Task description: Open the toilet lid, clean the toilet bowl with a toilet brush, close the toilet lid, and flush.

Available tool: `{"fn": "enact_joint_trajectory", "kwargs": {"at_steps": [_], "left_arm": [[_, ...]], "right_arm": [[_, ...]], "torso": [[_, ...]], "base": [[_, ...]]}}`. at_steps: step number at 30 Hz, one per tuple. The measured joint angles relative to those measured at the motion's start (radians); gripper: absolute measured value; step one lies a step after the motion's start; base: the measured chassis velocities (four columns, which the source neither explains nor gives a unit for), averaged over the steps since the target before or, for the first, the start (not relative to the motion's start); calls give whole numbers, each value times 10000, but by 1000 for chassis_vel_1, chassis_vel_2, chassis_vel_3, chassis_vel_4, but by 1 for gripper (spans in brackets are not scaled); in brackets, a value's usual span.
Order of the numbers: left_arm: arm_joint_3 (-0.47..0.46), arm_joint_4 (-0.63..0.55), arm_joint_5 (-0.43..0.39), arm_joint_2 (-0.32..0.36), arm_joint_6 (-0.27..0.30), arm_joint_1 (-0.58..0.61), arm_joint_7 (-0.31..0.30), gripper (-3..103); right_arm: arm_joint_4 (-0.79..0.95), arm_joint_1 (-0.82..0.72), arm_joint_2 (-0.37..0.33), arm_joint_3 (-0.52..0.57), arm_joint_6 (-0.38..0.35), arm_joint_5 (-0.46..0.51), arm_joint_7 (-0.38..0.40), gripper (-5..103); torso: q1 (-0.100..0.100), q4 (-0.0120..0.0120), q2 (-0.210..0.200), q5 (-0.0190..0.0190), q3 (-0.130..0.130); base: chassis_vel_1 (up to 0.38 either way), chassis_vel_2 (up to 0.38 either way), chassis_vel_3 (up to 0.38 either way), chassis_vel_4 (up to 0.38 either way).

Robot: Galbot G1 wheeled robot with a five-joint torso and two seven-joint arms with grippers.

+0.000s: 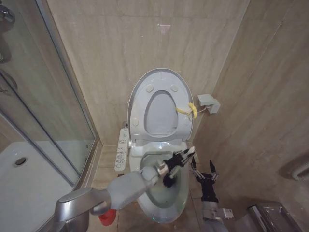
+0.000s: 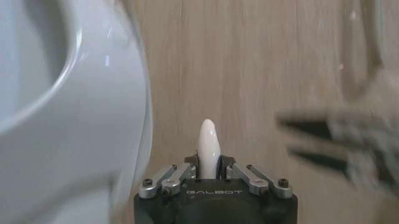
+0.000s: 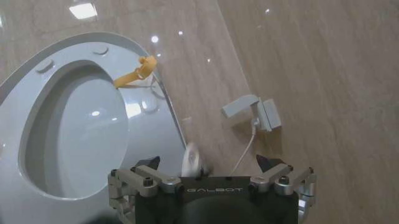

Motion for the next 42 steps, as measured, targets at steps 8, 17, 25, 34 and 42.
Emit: {"fn": "enact_joint_trajectory", "kwargs": {"at_steps": [8, 17, 25, 34, 42], "left_arm": [[324, 584, 172, 421, -182, 448, 291, 22], [-318, 525, 118, -370, -217, 40, 168, 22], [-34, 1274, 289, -402, -362, 227, 478, 22], [-322, 1121, 317, -777, -434, 206, 262, 22], [-204, 2043, 618, -888, -593, 345, 511, 22]], "right_arm": [[-8, -21, -15, -33, 0, -22, 0, 100], [-48, 26, 82, -82, -5, -25, 1, 100], [-17, -37, 73, -81, -3, -67, 1, 100], [47, -57, 106, -31, 2, -32, -1, 100], [106, -160, 146, -48, 39, -68, -38, 100]], "torso": [[0, 17, 0, 2, 1], [0, -2, 0, 1, 0], [0, 13, -1, 1, 2], [0, 1, 0, 1, 0], [0, 9, -1, 1, 1]], "base": [[0, 0, 0, 0], [0, 0, 0, 0], [0, 0, 0, 0], [0, 0, 0, 0], [0, 0, 0, 0]]}}
